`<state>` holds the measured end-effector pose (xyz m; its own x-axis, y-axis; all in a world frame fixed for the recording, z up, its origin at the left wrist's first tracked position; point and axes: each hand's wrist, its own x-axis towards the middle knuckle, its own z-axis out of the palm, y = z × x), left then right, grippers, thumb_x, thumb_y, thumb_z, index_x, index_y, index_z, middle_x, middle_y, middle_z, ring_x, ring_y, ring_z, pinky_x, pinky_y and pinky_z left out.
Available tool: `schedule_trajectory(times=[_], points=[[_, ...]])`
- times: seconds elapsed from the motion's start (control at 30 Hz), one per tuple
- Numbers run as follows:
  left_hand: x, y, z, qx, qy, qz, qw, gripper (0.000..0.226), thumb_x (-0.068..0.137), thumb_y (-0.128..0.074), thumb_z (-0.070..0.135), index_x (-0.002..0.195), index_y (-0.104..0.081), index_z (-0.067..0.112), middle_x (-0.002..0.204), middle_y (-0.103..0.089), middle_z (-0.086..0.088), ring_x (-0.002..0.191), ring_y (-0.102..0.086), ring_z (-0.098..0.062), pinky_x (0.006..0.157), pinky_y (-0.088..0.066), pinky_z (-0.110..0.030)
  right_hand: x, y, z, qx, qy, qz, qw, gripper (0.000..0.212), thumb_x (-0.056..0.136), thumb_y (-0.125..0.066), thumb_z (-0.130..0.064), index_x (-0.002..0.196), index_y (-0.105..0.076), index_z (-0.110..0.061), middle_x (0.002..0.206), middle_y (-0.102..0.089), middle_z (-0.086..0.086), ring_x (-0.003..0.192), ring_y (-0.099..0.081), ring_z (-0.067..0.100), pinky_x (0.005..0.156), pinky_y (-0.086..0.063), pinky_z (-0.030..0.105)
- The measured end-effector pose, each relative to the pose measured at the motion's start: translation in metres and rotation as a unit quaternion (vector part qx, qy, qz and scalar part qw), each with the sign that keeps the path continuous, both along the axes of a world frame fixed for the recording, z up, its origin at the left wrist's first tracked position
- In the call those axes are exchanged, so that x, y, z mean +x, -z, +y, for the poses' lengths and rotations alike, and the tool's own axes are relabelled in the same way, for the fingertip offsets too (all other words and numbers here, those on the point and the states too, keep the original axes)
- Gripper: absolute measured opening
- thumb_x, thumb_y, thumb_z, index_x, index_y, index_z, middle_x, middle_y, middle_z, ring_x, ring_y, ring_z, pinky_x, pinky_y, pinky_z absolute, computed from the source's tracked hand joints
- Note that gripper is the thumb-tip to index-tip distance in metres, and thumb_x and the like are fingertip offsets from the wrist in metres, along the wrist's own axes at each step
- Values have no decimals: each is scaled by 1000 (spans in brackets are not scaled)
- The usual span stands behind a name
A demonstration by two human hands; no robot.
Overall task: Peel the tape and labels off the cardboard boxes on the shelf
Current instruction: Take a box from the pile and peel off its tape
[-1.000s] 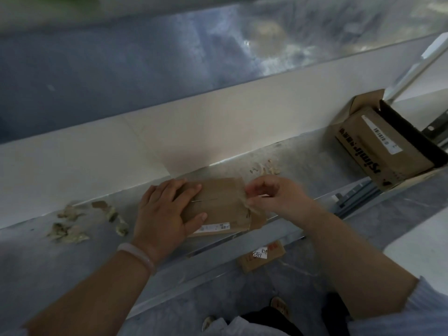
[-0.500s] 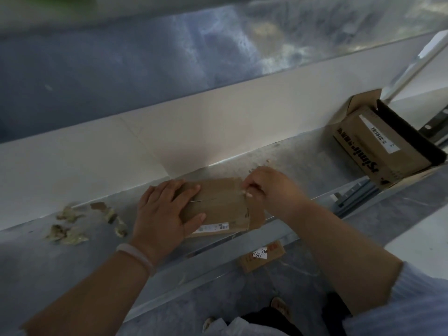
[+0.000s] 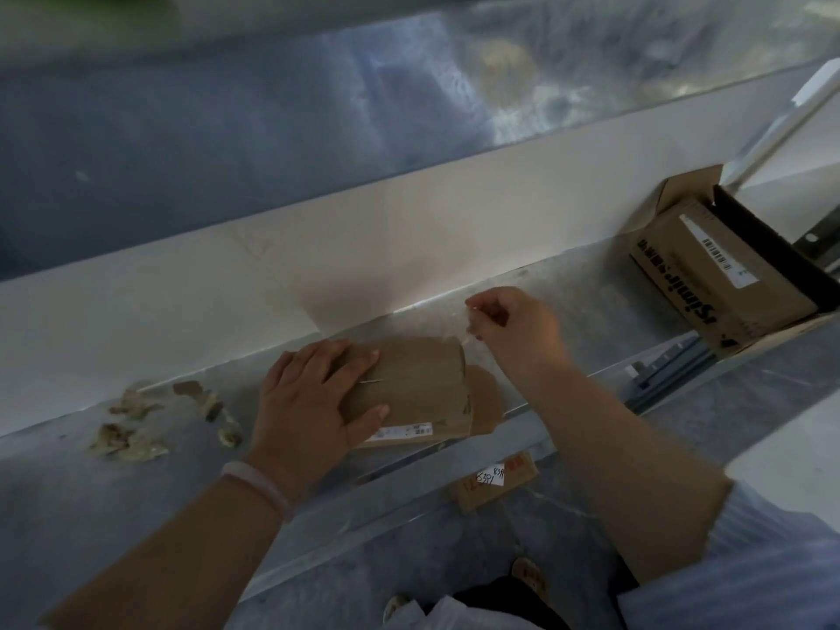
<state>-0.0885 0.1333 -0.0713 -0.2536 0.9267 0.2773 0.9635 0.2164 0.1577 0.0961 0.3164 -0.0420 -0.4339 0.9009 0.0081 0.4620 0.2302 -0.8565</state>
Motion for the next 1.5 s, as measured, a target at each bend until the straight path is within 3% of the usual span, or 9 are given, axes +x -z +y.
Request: schedule_trajectory(times=[0.13,0.23,0.37,0.47,0.67,0.87,1.1,1.27,1.5], points=[[0,-1,0,-3,1,2,1000,61,80,-46,67,123,-63,29,126,-59,-4,115,-55,-27,102,-34,-45,14,4,-11,116,-80,-2,990,15,83,-73,-12,91,-77,-24,83,-62,-24,80,-64,-4,78,-48,7],[0,-3,0,-7,0,0,1000,61,79,-46,67,123,-63,29,126,-59,-4,114,-54,-27,102,-32,-43,22,7,-16,52,-115,-7,992,16,81,-76,-16,91,-76,-30,84,-65,-26,86,-61,-10,77,-43,2],[0,-3,1,-17,-5,-5,1000,62,79,-45,68,124,-62,30,127,-58,-3,116,-52,-27,103,-31,-45,17,6,-13,-10,-109,-42,993,33,85,-74,-19,111,-69,-37,91,-63,-24,83,-61,-6,77,-44,5],[0,-3,1,-18,-4,-5,1000,62,79,-44,68,124,-62,29,127,-58,-3,117,-53,-27,103,-33,-46,11,4,-11,-19,-105,-60,992,19,86,-72,-23,103,-72,-32,88,-59,-26,80,-57,-9,66,-40,2],[0,-3,-1,-23,-4,-5,1000,62,80,-44,68,125,-62,29,128,-58,-3,117,-54,-27,103,-35,-48,-4,6,-2,-4,-90,-119,989,6,93,-61,-21,90,-62,-27,84,-62,-14,78,-56,-2,65,-41,9],[0,-3,-1,-24,-3,-1,1000,62,80,-43,68,125,-62,29,128,-58,-3,117,-53,-27,103,-34,-46,-17,22,0,-90,8,-55,994,7,95,-57,-18,96,-64,-18,87,-68,-3,82,-67,14,81,-58,35],[0,-2,0,-20,-5,1,1000,62,80,-44,68,124,-63,29,127,-58,-4,115,-55,-27,102,-37,-47,-20,24,-8,-121,83,-12,989,11,96,-55,-17,91,-64,-20,87,-68,-1,83,-67,17,78,-58,33],[0,-2,-1,-38,-10,-6,999,64,80,-41,71,127,-60,31,130,-57,-2,119,-52,-26,105,-34,-48,-17,17,-14,-110,97,55,988,6,96,-58,-19,95,-61,-24,87,-69,-5,78,-67,9,56,-49,10],[0,-2,0,-28,-4,-9,1000,63,79,-43,70,124,-63,31,129,-59,-2,117,-54,-26,103,-36,-48,-33,4,10,-47,2,-43,998,5,90,-65,-17,87,-65,-21,79,-70,-4,75,-68,12,80,-57,33]])
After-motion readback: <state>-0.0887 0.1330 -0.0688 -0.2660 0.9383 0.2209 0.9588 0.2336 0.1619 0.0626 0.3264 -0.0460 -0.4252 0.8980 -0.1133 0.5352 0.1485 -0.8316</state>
